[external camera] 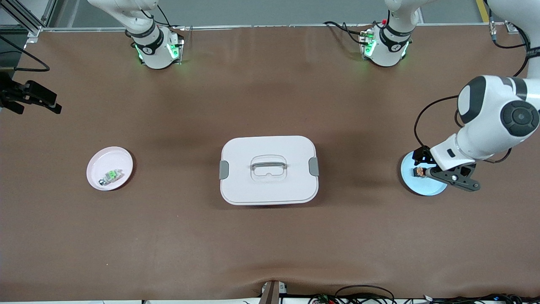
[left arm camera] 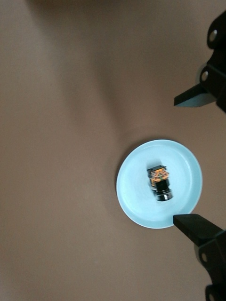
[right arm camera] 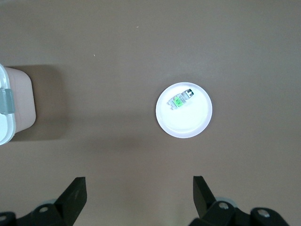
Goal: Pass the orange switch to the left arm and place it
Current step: 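Open the left gripper and lift it off the switch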
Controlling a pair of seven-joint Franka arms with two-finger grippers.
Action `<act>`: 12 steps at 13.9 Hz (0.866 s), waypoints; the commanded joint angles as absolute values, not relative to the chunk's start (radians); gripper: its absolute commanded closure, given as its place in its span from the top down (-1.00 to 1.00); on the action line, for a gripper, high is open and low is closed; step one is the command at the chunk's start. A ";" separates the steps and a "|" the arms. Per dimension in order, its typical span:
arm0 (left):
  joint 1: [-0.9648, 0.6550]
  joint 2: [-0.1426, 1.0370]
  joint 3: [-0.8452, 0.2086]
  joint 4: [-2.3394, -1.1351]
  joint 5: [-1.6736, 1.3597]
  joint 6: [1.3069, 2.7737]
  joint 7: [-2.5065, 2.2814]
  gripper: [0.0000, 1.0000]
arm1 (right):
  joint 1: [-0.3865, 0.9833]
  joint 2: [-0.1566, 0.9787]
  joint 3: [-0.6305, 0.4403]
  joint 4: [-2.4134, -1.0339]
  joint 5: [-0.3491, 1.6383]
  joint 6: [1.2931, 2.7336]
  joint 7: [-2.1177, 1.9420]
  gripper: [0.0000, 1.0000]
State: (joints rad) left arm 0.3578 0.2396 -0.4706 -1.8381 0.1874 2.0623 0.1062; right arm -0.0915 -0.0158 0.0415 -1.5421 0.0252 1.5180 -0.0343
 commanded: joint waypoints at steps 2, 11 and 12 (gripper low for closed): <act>0.362 0.108 -0.485 -1.844 0.163 1.977 -0.091 1.00 | -0.112 -0.012 0.055 -1.528 0.023 1.509 -0.049 1.00; 0.327 0.075 -0.409 -1.592 0.133 1.654 -0.152 1.00 | -0.109 -0.011 0.055 -1.528 0.023 1.511 -0.049 1.00; 0.261 0.063 -0.326 -1.592 0.132 1.643 -0.135 1.00 | -0.107 -0.011 0.055 -1.528 0.023 1.511 -0.049 1.00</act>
